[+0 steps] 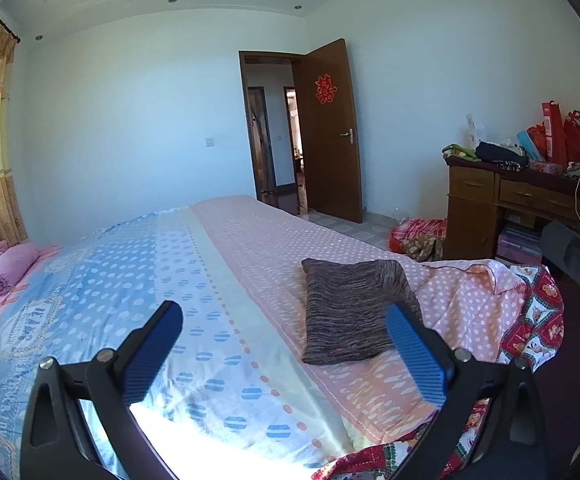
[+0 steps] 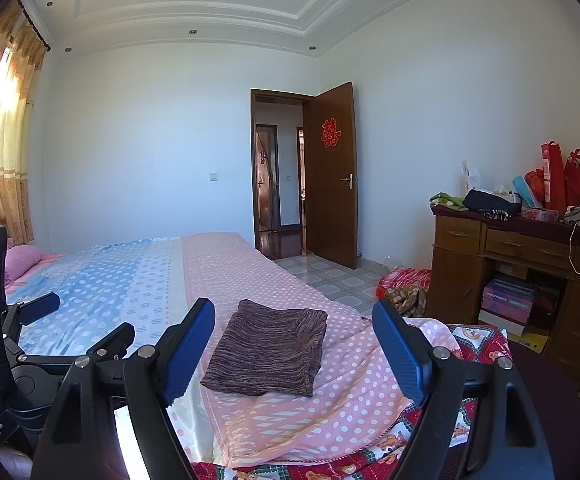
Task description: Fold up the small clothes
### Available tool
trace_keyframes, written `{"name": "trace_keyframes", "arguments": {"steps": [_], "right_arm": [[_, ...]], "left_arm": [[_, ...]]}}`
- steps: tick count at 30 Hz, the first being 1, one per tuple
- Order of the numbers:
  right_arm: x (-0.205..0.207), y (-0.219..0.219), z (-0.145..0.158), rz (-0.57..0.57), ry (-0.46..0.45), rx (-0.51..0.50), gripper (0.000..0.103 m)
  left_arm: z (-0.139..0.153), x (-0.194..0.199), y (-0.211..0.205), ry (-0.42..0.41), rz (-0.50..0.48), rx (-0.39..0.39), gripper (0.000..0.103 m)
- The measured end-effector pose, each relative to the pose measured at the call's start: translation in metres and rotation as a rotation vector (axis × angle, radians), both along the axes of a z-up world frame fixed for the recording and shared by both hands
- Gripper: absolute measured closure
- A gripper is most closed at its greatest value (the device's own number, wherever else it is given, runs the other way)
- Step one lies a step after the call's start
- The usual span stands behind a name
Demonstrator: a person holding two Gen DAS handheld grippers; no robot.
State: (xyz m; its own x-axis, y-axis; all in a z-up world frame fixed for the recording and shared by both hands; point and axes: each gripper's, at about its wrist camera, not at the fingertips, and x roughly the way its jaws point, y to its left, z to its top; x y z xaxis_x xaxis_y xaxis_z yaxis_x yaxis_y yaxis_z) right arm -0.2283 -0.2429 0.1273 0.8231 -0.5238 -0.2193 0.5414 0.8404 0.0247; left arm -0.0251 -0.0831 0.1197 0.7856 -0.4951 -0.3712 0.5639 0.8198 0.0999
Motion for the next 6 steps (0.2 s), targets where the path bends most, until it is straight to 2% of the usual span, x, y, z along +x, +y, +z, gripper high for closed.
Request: {"name": "trace_keyframes", "arguments": {"steps": [6], "right_arm": [[0.0003, -0.0005, -0.0007, -0.003, 0.000, 0.001, 0.021]], "left_arm": [[-0.0007, -0.0023, -0.0012, -0.013, -0.003, 0.005, 0.000]]}}
